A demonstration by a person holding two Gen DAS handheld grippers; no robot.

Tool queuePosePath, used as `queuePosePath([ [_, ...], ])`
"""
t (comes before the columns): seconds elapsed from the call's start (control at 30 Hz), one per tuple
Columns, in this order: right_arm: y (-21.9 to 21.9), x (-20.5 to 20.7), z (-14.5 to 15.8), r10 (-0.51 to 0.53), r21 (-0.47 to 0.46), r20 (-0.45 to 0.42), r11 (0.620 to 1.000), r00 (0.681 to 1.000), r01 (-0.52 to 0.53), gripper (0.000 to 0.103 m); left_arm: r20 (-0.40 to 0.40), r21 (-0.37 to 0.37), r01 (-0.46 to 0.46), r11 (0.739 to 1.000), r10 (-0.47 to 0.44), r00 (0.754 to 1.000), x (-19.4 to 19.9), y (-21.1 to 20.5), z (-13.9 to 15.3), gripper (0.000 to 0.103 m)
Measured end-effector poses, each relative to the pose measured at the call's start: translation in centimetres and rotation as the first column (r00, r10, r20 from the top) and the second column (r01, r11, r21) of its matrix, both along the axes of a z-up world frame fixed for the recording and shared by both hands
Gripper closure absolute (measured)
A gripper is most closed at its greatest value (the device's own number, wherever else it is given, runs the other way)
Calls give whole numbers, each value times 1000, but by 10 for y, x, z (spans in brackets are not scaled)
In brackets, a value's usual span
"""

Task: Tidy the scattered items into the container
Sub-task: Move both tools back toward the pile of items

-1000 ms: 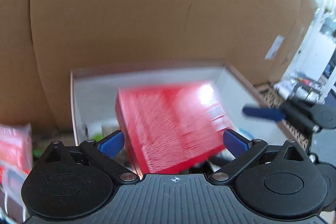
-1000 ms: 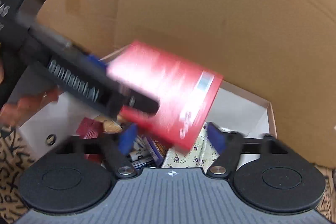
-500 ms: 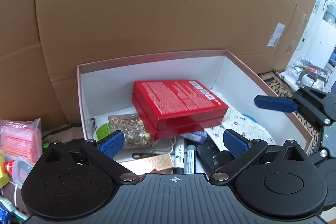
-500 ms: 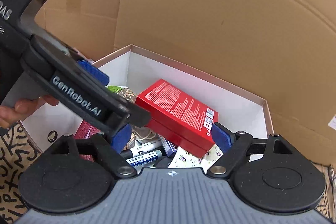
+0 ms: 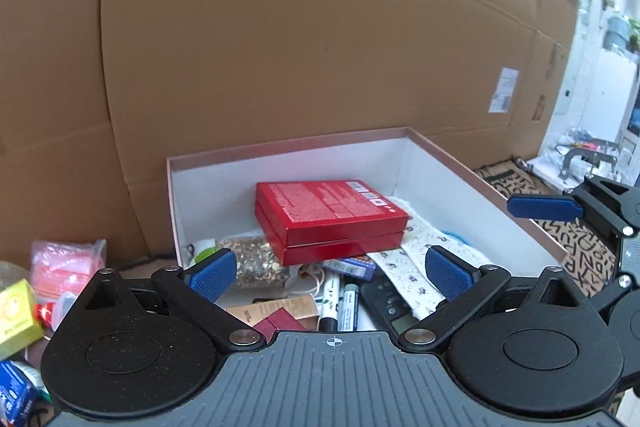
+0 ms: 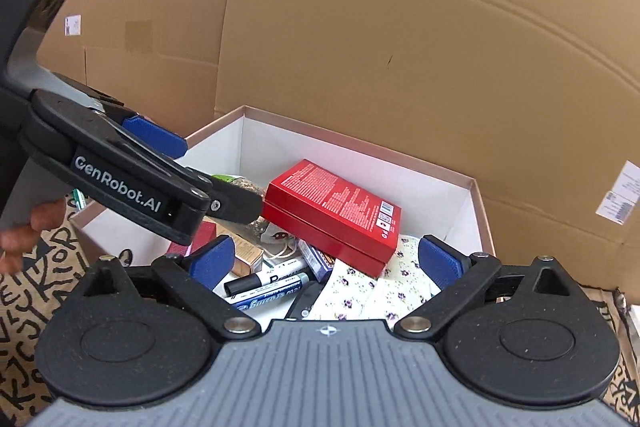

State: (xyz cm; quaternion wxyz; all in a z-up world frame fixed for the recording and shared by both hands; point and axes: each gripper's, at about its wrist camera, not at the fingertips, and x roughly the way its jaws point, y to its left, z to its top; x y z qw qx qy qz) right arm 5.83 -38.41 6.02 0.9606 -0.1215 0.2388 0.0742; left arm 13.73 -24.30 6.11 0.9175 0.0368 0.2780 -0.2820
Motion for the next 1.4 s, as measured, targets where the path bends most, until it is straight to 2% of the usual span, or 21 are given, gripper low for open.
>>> queuePosePath([
  [0.07,0,-9,1,-8,11,9,1000,1000,8,4,-3,15,8,1000,-7,1000,-9,1,2,0],
  [0.3,2,-39,4,-31,55,53,998,998,28,3,-34,-17,9,1000,-9,999,-38,13,5,0],
  [0.63,10,-88,4,-77,115,76,991,994,68,2,1,-16,-16,1000,16,1000,-93,37,9,0],
  [0.93,31,-122,-8,-113,126,59,986,992,105,2,-27,-38,-79,996,78,997,-132,67,-7,0],
  [1.27,67,-153,-33,-93,198,10,976,996,89,2,-32,13,-155,988,155,987,-171,100,-30,0],
  [1.4,85,-162,-41,-88,197,-8,976,996,88,2,-30,27,-179,983,180,983,-184,117,-39,0],
])
